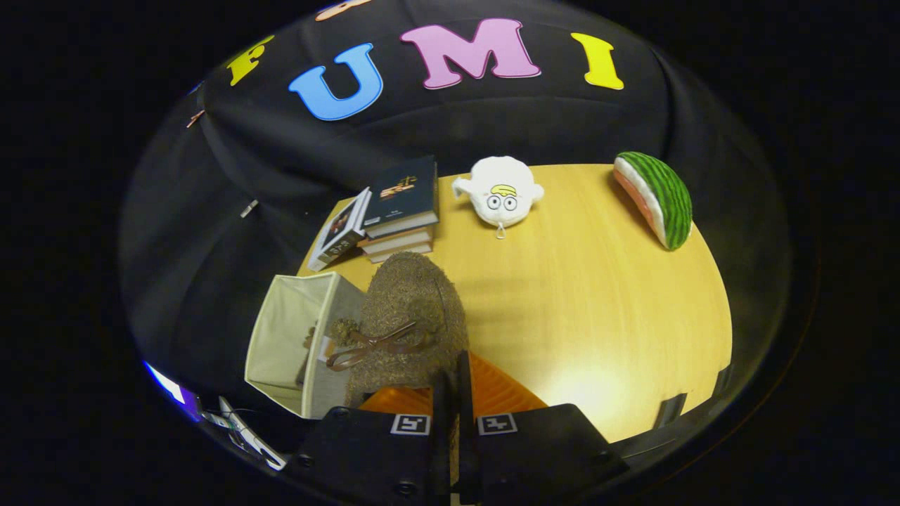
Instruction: Open the storage box then place both shoes into the box .Put the left shoe in first, then the right shoe, with the right side of both shoes facing outward in a uniform manner.
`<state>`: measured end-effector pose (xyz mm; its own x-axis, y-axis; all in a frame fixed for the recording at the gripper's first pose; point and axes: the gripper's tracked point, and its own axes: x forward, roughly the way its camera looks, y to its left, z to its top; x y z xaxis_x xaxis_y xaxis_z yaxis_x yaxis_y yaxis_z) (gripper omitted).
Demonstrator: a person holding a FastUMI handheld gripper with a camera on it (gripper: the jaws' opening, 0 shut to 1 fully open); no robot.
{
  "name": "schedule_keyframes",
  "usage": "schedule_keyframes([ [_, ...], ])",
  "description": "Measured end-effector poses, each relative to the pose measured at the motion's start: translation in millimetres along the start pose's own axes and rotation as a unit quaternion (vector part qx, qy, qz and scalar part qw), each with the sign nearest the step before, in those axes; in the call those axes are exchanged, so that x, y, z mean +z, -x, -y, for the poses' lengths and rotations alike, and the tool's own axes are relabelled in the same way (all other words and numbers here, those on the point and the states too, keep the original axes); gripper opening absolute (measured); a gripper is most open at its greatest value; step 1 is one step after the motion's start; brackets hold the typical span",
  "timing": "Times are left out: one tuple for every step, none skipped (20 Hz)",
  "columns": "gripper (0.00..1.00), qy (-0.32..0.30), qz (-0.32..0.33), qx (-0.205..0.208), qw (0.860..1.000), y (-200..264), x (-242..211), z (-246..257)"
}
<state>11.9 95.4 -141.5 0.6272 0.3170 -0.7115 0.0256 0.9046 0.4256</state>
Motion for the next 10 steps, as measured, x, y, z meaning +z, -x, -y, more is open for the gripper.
schedule_keyframes([
  [0.1, 0.001, 0.001, 0.005, 1.0, -2.3, 2.1, -16.3],
  [0.1, 0.003, 0.001, 0.009, 1.0, -6.2, 2.6, -31.1],
  [0.1, 0.005, 0.0, 0.012, 1.0, -9.2, 2.5, -44.9],
  [0.1, 0.008, -0.002, 0.014, 1.0, -13.4, 1.2, -56.7],
  [0.1, 0.01, -0.005, 0.013, 1.0, -18.3, -0.6, -67.5],
  [0.1, 0.01, -0.008, 0.013, 1.0, -22.7, -2.8, -77.6],
  [0.1, 0.011, -0.011, 0.013, 1.0, -27.7, -4.4, -87.5],
  [0.1, 0.01, -0.013, 0.011, 1.0, -32.8, -6.2, -96.2],
  [0.1, 0.01, -0.017, 0.009, 1.0, -37.0, -8.4, -104.4],
  [0.1, 0.013, -0.02, 0.006, 1.0, -41.6, -10.2, -111.8],
])
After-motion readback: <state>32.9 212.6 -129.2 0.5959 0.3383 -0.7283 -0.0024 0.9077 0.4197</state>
